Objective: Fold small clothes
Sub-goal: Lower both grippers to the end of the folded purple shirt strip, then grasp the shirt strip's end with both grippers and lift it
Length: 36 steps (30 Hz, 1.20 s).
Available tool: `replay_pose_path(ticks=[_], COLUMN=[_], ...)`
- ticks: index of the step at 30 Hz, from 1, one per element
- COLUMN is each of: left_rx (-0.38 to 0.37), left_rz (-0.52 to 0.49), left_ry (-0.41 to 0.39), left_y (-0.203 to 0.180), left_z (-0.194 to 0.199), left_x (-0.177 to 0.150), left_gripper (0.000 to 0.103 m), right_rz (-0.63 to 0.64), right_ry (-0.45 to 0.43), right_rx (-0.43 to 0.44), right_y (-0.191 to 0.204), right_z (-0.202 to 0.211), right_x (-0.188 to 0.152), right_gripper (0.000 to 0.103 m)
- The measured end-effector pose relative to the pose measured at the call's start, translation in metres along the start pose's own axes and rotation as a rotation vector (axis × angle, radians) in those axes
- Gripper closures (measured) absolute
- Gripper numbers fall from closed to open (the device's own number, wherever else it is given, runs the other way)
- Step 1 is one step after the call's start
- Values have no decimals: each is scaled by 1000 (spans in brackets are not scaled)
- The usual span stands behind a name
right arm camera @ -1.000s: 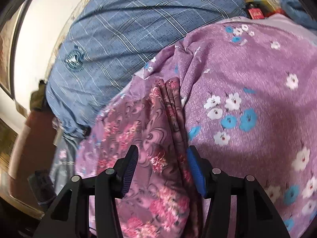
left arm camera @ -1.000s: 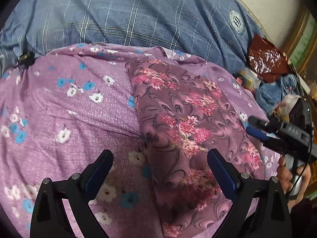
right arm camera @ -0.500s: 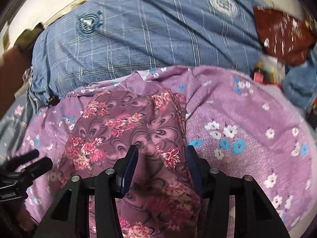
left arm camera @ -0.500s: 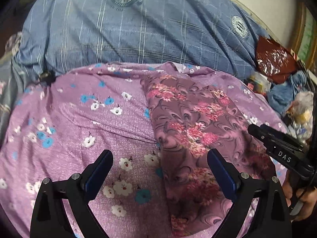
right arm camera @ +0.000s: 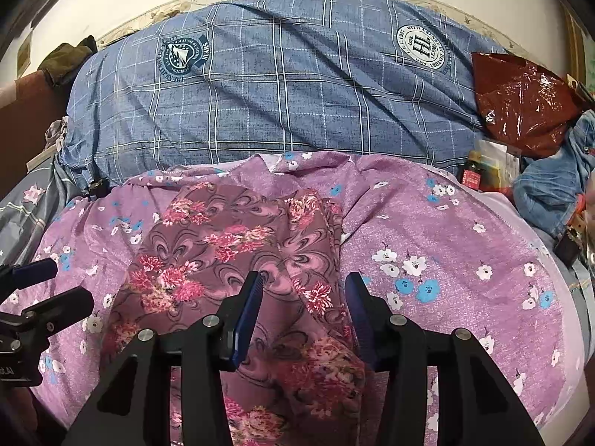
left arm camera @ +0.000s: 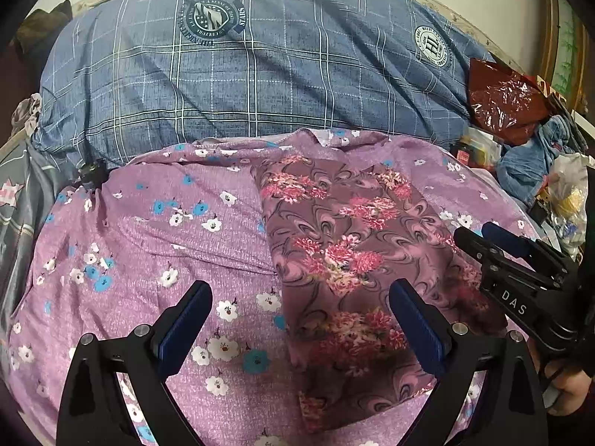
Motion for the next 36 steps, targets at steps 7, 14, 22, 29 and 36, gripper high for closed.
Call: replay_pose_path(ticks=[7, 14, 22, 29, 36], left_rx=[-9, -12, -26, -49, -71], left_rz=[2, 24, 30, 16, 74], left_ry=[13, 29, 34, 139, 53], left_y=[4, 10, 10, 9, 32], left_z=[-13, -31, -47, -86, -93], left_x=[-3, -5, -6, -21, -2], left_gripper=[7, 7, 7, 7, 7], right_rz=[23, 36, 49, 104, -114], right_ry=[4, 8, 29, 168, 182], right_rx=[-16, -23, -35, -69, 40], right_y=[3, 7, 8, 9, -20], right_z=[-5, -9, -16, -41, -37], right_x=[0, 0, -4, -28, -5], right_gripper=[73, 77, 78, 77, 49])
Point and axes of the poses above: each gripper's, at about its wrist camera, not at the fingertips, and z roughly against the way its jaws point, y to its left, x to its top, the point moved 9 cm from there along -z, roughly the way its jaws point, and after that the axes turned 15 degrees about -z, right-handed, at the moved point
